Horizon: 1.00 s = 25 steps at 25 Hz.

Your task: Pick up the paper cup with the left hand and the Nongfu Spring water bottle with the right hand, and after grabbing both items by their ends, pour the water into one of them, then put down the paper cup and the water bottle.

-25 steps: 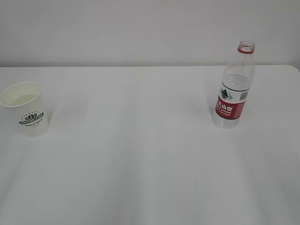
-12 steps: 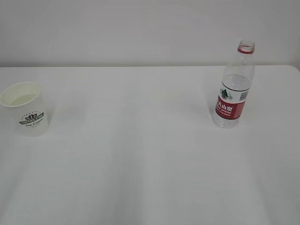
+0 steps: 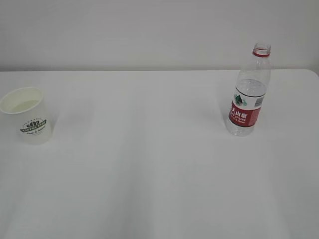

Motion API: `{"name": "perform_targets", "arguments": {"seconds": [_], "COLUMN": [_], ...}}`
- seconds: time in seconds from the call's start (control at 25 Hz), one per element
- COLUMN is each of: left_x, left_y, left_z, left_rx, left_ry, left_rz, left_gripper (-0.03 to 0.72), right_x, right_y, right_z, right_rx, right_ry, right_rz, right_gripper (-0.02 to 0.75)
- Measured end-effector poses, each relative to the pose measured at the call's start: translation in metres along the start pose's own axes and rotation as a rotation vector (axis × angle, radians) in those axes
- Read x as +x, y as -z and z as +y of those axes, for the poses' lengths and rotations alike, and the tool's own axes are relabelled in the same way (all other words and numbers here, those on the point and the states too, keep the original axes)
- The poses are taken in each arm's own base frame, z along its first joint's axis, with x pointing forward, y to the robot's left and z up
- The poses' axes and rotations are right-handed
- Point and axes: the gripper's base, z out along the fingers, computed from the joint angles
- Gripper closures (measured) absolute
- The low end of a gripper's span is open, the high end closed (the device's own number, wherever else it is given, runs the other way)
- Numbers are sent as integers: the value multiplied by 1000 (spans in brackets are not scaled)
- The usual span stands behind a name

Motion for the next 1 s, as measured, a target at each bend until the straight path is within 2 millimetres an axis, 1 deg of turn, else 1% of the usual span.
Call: {"name": "perform_targets", "arguments": {"seconds": [0.24, 0.36, 0.68, 0.88, 1.0], "left_x": [1, 1, 1, 1, 1], "left_y": [0, 0, 0, 0, 0], "left_z": [0, 0, 0, 0, 0], "left_rx": [1, 1, 1, 1, 1], "left_ry": [0, 0, -2, -2, -2], "left_rz": [14, 14, 14, 14, 14], "left_gripper": [153, 153, 154, 179, 184], "right_x": [6, 10, 11, 11, 13], "right_y": [2, -1, -2, -2, 2], "right_z": [1, 2, 3, 3, 3], "right_rx": [-7, -15, -26, -26, -24], "right_ry": [-4, -8, -13, -14, -14], "right_rz": [74, 95, 97, 95, 64], "right_gripper": [247, 247, 247, 247, 247]}}
